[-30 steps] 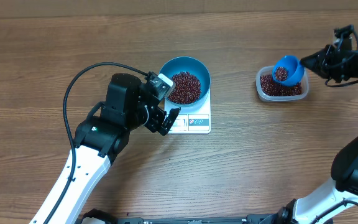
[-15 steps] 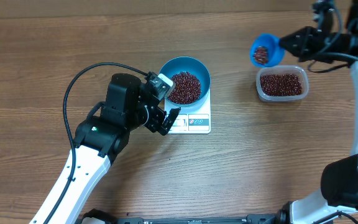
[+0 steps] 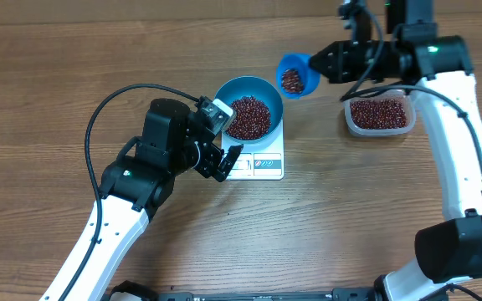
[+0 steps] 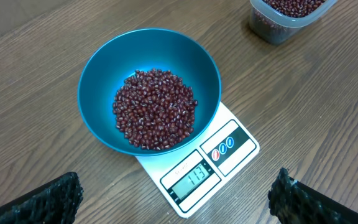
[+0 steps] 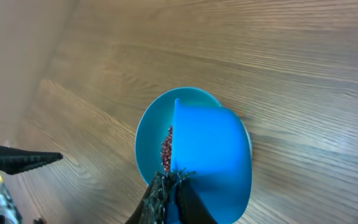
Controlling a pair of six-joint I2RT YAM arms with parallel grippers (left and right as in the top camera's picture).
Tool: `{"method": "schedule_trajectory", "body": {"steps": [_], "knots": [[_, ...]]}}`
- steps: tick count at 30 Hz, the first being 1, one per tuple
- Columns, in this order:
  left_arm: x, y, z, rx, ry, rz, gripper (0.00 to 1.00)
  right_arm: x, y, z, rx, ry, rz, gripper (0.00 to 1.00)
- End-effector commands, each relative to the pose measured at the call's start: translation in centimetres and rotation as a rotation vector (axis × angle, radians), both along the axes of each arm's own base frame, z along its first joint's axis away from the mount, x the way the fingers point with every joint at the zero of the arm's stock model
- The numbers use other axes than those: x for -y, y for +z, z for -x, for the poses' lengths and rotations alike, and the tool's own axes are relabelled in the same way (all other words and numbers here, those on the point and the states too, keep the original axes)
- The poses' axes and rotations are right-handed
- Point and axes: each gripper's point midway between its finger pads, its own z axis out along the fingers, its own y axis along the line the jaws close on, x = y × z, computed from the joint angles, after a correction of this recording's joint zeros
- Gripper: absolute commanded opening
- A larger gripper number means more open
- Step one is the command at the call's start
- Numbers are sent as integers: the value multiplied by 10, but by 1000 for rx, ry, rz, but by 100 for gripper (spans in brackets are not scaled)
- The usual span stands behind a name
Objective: Scoop item into bowl and weigh 150g on scale
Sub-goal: 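Lift the filled scoop and carry it left over the teal bowl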
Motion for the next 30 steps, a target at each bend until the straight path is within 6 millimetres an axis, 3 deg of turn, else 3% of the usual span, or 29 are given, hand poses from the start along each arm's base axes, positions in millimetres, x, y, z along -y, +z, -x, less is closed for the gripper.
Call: {"method": "schedule_trajectory", "body": {"steps": [1,4,14,30], "knots": [[3,10,-4,20,0,17,100,-17,23,3,95,23,37,4],[3,10,-4,20,0,17,100,-36,25,7,122,59,49,4],[3,10,-4,20,0,17,99,-68,21,8,264,126,213,4],[3,12,-5,26,0,19,100,-79,21,7,408,244,339,4]]}}
